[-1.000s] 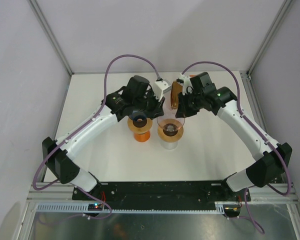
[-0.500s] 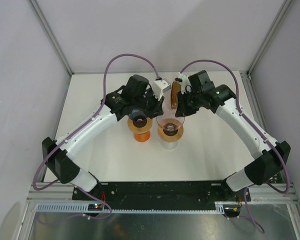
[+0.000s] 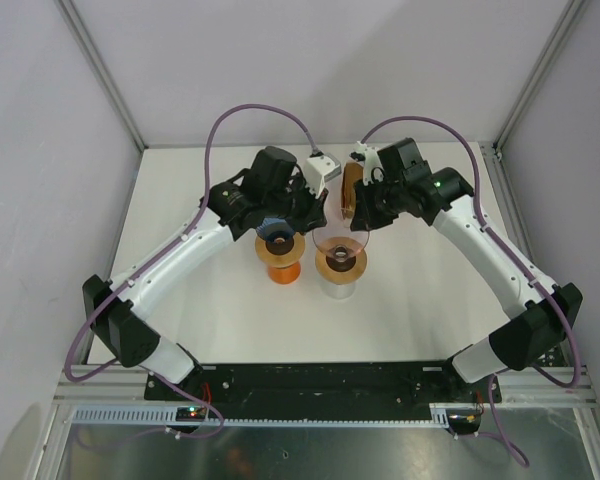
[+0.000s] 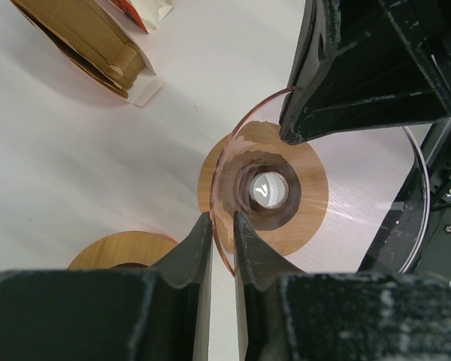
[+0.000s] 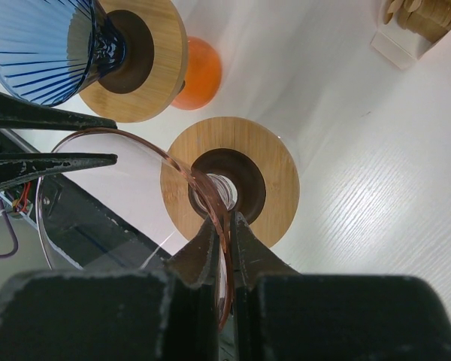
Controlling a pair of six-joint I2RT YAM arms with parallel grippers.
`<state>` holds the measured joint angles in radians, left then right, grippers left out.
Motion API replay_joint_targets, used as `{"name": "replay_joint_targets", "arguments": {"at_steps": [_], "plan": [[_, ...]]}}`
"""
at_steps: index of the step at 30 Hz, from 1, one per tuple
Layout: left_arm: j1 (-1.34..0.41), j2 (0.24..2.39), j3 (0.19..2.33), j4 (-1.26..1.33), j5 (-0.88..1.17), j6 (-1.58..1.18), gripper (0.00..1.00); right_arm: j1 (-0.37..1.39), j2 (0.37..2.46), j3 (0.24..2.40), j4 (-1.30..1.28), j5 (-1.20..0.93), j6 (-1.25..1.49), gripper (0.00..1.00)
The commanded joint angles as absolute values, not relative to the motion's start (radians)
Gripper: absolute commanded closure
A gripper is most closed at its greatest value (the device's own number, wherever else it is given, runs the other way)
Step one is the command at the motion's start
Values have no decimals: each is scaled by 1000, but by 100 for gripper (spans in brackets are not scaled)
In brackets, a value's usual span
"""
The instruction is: Place the coffee filter in the dripper
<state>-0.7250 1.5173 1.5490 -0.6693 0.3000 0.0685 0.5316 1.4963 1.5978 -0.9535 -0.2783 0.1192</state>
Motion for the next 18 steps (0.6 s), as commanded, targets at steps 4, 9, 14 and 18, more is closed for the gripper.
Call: {"name": "replay_joint_targets", "arguments": {"at_steps": [4,9,14,18], "plan": [[-733,1531,1551,-665,380,92,100,510,1502,1552,-895,-316,101,100],[-728,1542,1522,-666,385,94,100,497,1498,1515,-893,-326,99,100],[-725,1555,1506,-673,404,90,100,493,1501,1511,-897,-329,99,100],[-711,1575,1494,-713,430,83,100,492,1521,1510,-906,-336,101,100]]}}
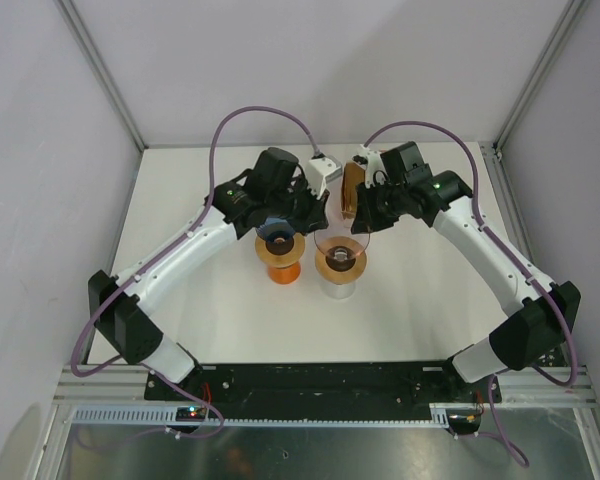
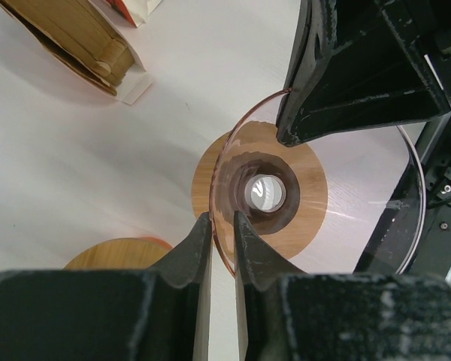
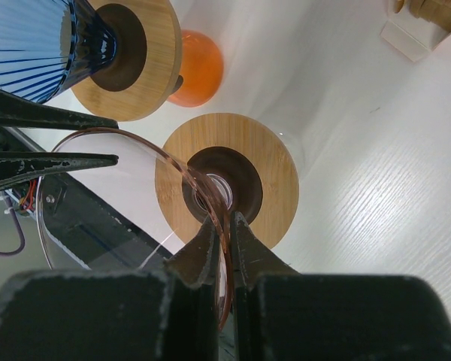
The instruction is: Place the coffee filter in the dripper
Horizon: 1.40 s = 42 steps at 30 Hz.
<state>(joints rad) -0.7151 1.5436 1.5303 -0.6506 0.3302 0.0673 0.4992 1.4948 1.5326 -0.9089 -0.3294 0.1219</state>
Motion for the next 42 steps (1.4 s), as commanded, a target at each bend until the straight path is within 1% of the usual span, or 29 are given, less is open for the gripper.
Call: {"name": "replay_joint_targets", "arguments": {"at_steps": [1,11,18,26,42], "plan": [[-707,1579,1487,-719,439,80,100,493,1527,1508,-908,-331,101,100],[-699,1592,1365,-727,499,77,100,522,1493,1430,-854,-259,125,100],[-699,1570,1352,-710,464,121,100,561,1455,1398,-800,-203,115,100],[-699,1590,1297,-675,445,134,100,566,1464,1364,-787,-177,110,100],[-692,1625,1362,-672,446,131,100,545,1474,1348,-770,-203,102,100]]}}
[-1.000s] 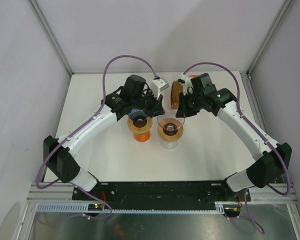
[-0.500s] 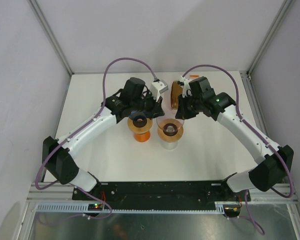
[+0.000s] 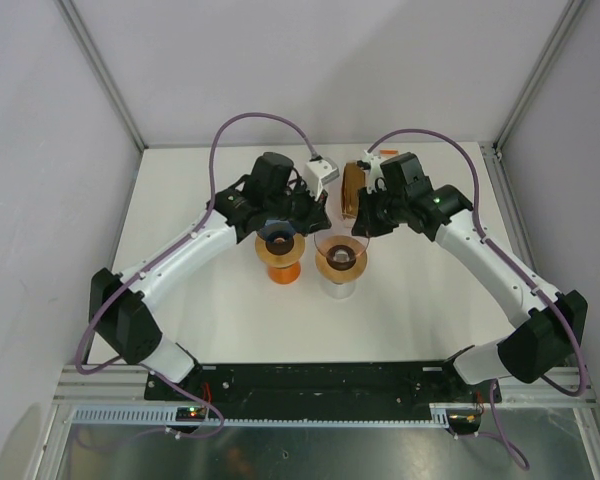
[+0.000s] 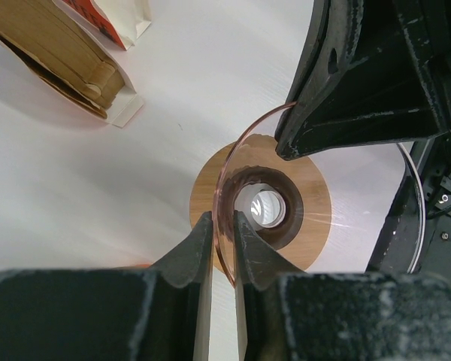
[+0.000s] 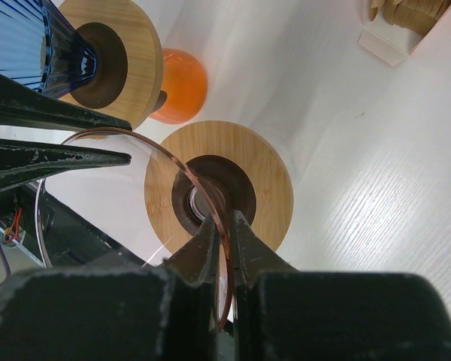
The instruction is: Place the coffee filter in the dripper
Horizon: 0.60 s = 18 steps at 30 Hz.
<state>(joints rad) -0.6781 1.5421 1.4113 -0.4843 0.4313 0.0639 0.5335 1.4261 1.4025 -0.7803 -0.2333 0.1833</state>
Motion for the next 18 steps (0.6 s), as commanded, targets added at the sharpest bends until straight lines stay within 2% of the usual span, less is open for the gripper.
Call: {"name": "replay_joint_targets", "arguments": {"at_steps": [1,4,7,9,14,18], "plan": [[-690,1623,1368,-673,449,130,100,544,1471,1348,-764,-208,102,100],[-690,1613,1395,-672,460,122,98,543,1466,1348,-756,-224,109,100],[-690,1602,1426,-674,480,105,85,544,1462,1348,-745,-229,117,97],[-690,1592,1442,-674,496,92,78,545,1458,1348,-737,-224,121,92],[-689,1577,1482,-674,481,87,71,547,1436,1348,-723,-215,126,82],[-690,1576,1514,-675,486,80,61,548,1418,1354,-717,-206,131,73]]}}
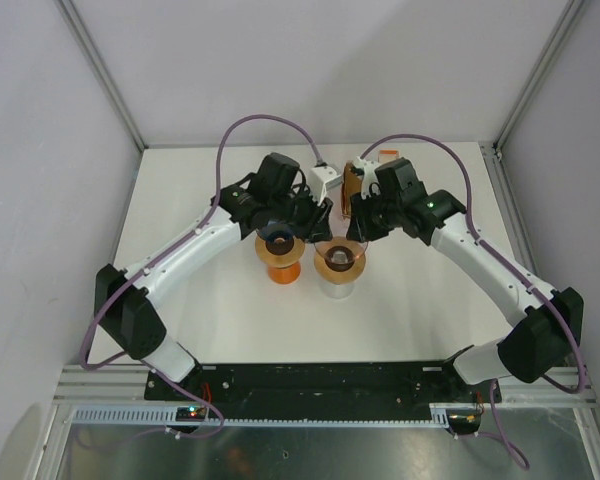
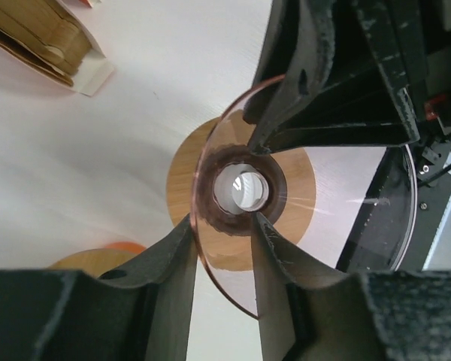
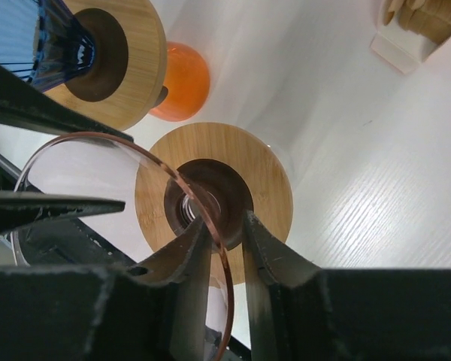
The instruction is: Place the coffee filter in the dripper
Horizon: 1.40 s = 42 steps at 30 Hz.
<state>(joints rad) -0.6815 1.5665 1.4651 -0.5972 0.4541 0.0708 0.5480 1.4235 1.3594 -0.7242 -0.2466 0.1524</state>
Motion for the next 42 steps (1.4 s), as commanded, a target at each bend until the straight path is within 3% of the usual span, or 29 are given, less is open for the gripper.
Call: {"name": "replay_joint_targets", "arguments": {"at_steps": [1,18,26,31,42], "plan": [[-689,1578,1521,-675,484,79,59,547,1415,1357,-716,-206,132,69],[-684,1567,1627,-681,442,85,40,565,1362,1483,-671,-213,129,31],[-615,1499,1670,-681,377,125,22,476,1193,1460,-550,-128,155,21],[-552,1452,1681,-681,332,142,16,328,1161,1391,-492,-96,184,25],[-378,1373,1540,-681,269,188,14,173,1362,1230,-279,-103,300,52]]}}
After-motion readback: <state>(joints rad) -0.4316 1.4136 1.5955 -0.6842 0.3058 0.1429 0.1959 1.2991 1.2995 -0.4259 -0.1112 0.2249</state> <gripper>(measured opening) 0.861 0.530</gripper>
